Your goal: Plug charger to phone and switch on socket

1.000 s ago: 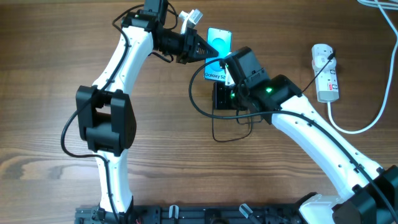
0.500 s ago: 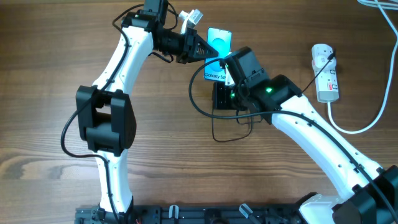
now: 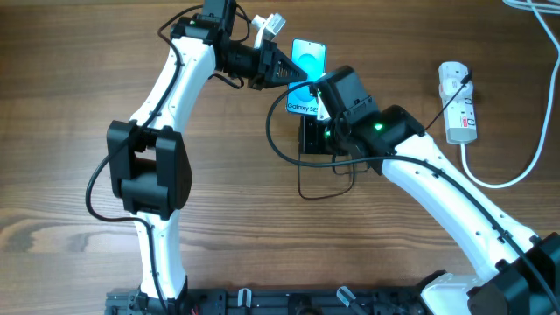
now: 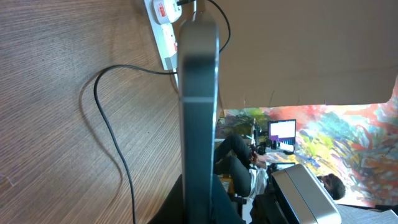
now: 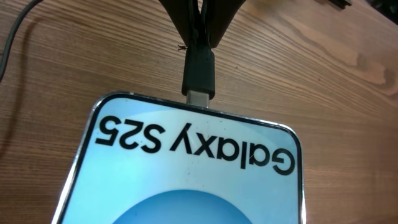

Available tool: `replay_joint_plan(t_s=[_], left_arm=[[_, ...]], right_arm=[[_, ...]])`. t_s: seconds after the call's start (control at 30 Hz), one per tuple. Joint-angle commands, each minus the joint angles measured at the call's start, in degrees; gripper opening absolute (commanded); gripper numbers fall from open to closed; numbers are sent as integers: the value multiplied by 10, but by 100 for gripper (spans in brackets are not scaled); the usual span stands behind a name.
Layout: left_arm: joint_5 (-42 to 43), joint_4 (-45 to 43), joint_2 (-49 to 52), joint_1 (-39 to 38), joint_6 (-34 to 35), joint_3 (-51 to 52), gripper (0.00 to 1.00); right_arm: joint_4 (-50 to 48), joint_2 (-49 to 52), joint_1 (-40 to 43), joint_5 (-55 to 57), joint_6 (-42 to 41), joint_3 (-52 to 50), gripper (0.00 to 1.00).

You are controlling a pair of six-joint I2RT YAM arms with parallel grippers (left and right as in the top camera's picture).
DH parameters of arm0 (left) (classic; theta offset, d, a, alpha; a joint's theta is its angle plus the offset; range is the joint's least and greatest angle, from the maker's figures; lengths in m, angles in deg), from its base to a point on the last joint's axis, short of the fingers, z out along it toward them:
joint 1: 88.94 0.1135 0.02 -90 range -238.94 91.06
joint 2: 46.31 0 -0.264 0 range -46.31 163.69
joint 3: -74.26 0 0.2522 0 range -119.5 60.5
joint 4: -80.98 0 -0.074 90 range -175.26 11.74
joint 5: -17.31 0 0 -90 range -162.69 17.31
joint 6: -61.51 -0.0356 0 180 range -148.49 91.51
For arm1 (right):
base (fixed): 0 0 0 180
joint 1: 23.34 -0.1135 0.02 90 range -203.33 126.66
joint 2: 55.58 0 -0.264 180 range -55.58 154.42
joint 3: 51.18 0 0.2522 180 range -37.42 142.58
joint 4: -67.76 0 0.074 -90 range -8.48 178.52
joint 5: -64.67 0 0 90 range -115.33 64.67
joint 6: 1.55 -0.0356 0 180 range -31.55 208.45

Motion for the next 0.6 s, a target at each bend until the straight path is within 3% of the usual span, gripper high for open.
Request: replay_joint_plan(t_s=[0.0,0.57], left_arm=[[16,4,-21,-2,-13,0,4],[16,11,-21,-2,-14,0,4]], right_arm=[[-4,1,-1,-10,-11,5,4],[-5,1,-1,-17,-10,5,4]])
